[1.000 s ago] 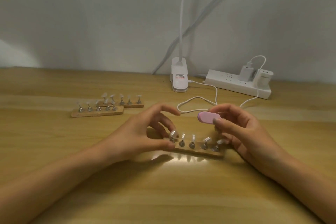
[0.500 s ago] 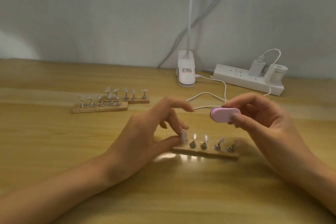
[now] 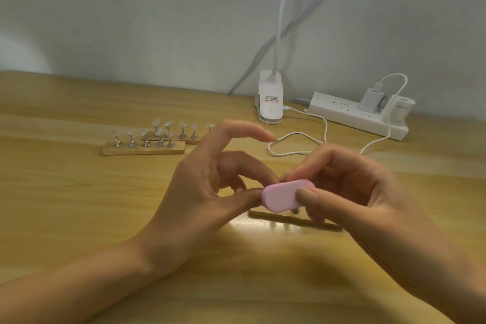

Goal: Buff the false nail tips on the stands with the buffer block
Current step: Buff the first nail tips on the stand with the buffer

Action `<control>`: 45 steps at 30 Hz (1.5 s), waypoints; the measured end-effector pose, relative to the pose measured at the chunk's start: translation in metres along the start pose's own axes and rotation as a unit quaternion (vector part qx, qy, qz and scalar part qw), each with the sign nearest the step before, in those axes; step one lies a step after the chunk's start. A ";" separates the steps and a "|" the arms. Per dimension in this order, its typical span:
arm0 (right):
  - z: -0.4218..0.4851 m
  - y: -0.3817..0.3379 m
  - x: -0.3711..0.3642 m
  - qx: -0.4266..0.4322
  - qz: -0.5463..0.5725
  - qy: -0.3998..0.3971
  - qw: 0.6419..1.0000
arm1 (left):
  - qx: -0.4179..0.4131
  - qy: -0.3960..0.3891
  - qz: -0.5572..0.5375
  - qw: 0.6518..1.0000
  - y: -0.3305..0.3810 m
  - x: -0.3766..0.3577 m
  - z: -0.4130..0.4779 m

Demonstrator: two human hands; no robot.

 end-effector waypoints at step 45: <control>0.003 0.013 0.005 -0.071 0.016 0.033 0.997 | 0.012 -0.021 0.063 0.998 0.003 -0.008 -0.002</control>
Point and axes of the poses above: each hand's wrist, its own z-axis towards the middle knuckle, its own x-axis out of the back of the hand, y = z × x, the point moved 5 cm from there along z, towards the middle knuckle, and after that the axes turned 6 degrees about -z, right-handed, at the moved point
